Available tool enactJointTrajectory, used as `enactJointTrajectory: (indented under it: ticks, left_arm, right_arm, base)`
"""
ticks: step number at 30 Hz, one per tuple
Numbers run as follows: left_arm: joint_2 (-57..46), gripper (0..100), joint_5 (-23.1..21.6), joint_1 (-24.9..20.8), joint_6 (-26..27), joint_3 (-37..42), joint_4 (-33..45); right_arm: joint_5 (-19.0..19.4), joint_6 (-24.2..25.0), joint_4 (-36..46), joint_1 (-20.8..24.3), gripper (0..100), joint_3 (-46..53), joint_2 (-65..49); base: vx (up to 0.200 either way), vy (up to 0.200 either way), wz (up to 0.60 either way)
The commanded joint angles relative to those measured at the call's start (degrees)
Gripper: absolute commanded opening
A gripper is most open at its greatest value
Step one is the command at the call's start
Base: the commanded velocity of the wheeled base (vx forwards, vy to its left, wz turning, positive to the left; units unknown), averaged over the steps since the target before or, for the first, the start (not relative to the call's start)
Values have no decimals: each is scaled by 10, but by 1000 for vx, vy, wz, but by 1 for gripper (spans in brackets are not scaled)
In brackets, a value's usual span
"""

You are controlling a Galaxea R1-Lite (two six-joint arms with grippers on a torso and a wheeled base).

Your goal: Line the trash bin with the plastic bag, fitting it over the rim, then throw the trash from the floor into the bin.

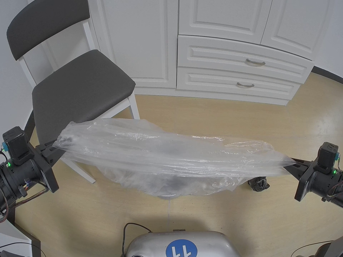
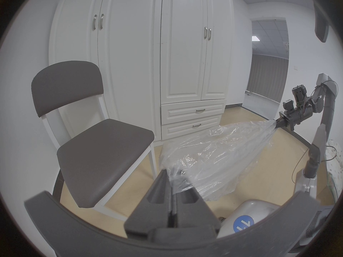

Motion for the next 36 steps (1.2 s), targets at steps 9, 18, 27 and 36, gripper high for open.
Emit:
enactJointTrajectory:
  ticks: [9, 18, 27, 36]
  left_arm:
    - [0, 0, 1, 15, 4, 2, 7]
    - [22, 0, -1, -30, 4, 8, -2]
    - [40, 0, 0, -88, 4, 11, -7]
    - [68, 0, 1, -119, 0, 13, -35]
  right_arm:
    - [0, -16, 98, 0, 0, -19, -36]
    - [7, -16, 93, 6, 0, -17, -28]
    - [8, -10, 56, 40, 0, -8, -6]
    - [8, -7, -83, 63, 0, 27, 49]
  base:
    - [0, 0, 0]
    - [0, 0, 0]
    - [0, 0, 0]
    - [0, 0, 0]
